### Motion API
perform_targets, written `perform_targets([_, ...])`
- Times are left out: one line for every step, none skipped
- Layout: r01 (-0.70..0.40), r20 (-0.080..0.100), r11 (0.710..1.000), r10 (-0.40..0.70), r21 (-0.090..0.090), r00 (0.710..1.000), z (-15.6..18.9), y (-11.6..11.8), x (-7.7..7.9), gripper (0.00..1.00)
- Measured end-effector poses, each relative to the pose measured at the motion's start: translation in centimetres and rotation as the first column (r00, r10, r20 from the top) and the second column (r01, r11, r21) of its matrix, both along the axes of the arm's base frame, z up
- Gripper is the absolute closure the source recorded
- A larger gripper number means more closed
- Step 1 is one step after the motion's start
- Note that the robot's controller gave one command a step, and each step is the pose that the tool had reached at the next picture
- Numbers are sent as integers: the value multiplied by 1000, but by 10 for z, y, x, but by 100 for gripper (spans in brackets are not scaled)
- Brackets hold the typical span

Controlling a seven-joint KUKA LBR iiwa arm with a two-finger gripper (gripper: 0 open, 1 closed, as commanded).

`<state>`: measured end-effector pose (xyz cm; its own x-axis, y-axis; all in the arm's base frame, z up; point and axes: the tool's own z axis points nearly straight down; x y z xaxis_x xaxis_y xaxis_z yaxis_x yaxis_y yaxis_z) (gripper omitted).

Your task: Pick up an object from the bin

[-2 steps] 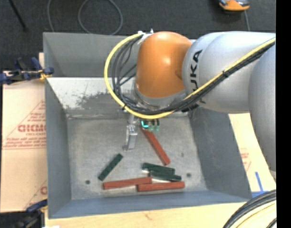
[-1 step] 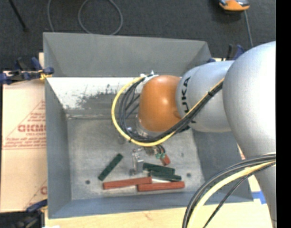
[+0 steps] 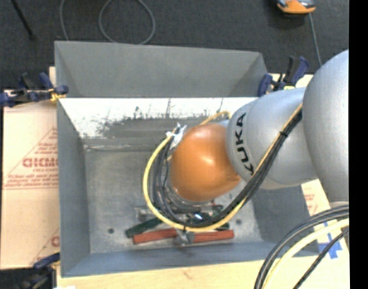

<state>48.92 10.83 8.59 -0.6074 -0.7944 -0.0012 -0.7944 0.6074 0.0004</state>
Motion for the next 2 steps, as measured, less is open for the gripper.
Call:
perform_targets([-434, 2, 901, 434, 0, 901, -15, 5, 25, 0])
perform_targets([-426, 12, 905, 426, -3, 905, -11, 5, 29, 100])
